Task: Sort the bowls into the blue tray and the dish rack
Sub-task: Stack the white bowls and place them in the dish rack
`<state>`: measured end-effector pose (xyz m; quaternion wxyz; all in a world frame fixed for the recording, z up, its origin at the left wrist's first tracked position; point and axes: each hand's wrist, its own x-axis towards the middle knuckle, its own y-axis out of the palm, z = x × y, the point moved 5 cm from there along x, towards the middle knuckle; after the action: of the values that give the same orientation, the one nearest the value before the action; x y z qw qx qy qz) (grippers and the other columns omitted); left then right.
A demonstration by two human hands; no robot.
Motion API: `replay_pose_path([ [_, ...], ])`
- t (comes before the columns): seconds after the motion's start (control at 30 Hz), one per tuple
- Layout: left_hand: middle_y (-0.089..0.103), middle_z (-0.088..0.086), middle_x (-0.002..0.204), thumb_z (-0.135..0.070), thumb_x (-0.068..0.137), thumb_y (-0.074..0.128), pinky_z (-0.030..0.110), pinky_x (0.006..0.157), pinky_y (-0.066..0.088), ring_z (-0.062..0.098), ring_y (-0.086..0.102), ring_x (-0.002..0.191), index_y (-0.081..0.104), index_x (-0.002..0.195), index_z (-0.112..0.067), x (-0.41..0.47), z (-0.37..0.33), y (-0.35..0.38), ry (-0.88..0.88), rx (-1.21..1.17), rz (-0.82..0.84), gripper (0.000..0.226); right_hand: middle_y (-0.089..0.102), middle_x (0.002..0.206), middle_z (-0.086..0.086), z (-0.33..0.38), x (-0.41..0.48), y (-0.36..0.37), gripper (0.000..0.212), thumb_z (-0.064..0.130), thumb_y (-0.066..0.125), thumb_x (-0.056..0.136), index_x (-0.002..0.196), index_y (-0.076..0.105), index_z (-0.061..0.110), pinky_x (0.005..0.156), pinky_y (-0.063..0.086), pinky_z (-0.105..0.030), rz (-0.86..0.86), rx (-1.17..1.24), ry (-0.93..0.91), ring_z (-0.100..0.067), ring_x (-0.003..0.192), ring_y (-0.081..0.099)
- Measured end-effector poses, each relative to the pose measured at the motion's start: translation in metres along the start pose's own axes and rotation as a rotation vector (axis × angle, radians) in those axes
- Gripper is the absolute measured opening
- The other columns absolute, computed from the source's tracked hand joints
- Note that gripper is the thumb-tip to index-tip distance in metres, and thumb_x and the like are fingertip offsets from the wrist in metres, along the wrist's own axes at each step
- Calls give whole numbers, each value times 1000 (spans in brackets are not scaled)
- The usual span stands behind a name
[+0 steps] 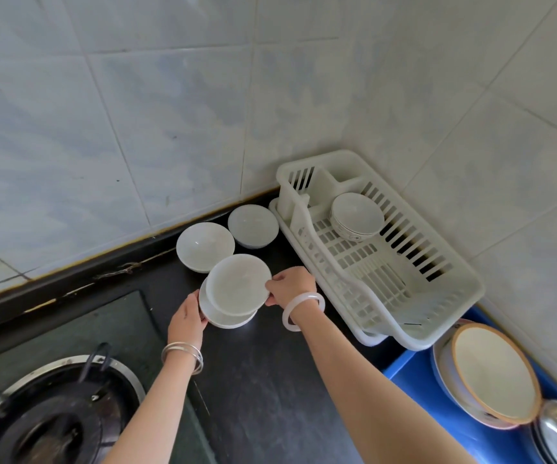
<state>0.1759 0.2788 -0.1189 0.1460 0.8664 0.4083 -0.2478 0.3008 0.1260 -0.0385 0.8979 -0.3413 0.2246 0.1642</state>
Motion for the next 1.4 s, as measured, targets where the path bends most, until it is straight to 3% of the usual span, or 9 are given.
replay_pose_path([
  [0.1,61,6,111,-28,94,40,32,88,46,22,57,106,63,101,-27,0,0,0,-8,-3,-1,24,74,73,-11,0,-2,7,22,7,57,81,61,61,15,67,56,-29,2,-69,16,-22,74,73],
  [0.27,59,10,126,-18,92,46,48,102,44,29,56,113,57,124,-16,5,1,-2,27,178,2,34,74,80,-12,-3,0,17,13,8,57,81,75,69,9,67,54,-28,24,-108,40,-23,78,72],
  [0.43,58,13,126,-10,91,47,39,94,48,25,56,107,55,124,-14,6,5,-1,-18,87,11,35,69,78,-9,-11,9,21,10,8,61,82,74,62,14,80,58,-37,99,-95,106,-25,85,71],
  [0.5,57,12,127,-10,91,47,43,96,48,28,55,112,55,124,-15,7,4,0,-48,60,17,35,67,90,-10,-15,10,22,9,8,63,84,90,62,15,84,57,-40,169,-43,148,-25,90,68],
  [0.67,54,9,128,-6,90,45,45,87,50,35,52,119,56,118,-23,8,-1,4,-140,6,23,35,55,128,-11,-18,6,32,53,2,51,89,136,45,25,82,57,-43,390,184,229,-28,99,61],
  [0.9,56,10,121,-6,89,47,42,76,51,36,55,112,57,107,-24,-4,-13,9,-172,3,25,28,61,120,-7,-20,3,29,36,24,53,90,126,56,23,84,58,-37,309,229,144,-27,96,66],
  [1.07,59,6,113,-7,88,50,35,65,53,31,59,103,58,104,-28,-20,-49,35,-91,17,117,28,64,103,-6,-11,-1,-13,17,26,52,89,78,62,34,74,58,-34,204,314,3,-26,97,63],
  [1.23,58,4,108,-9,89,50,30,58,52,30,57,106,59,92,-33,-43,-90,88,7,74,272,25,66,86,4,2,3,-84,27,33,47,94,114,62,20,68,58,-27,49,274,-93,-15,80,66],
  [1.4,58,2,105,-11,89,49,29,58,53,30,57,106,55,98,-32,-63,-118,160,93,139,425,23,69,82,2,-2,6,-157,23,36,47,94,105,63,22,71,59,-30,-117,300,-111,-15,73,69],
])
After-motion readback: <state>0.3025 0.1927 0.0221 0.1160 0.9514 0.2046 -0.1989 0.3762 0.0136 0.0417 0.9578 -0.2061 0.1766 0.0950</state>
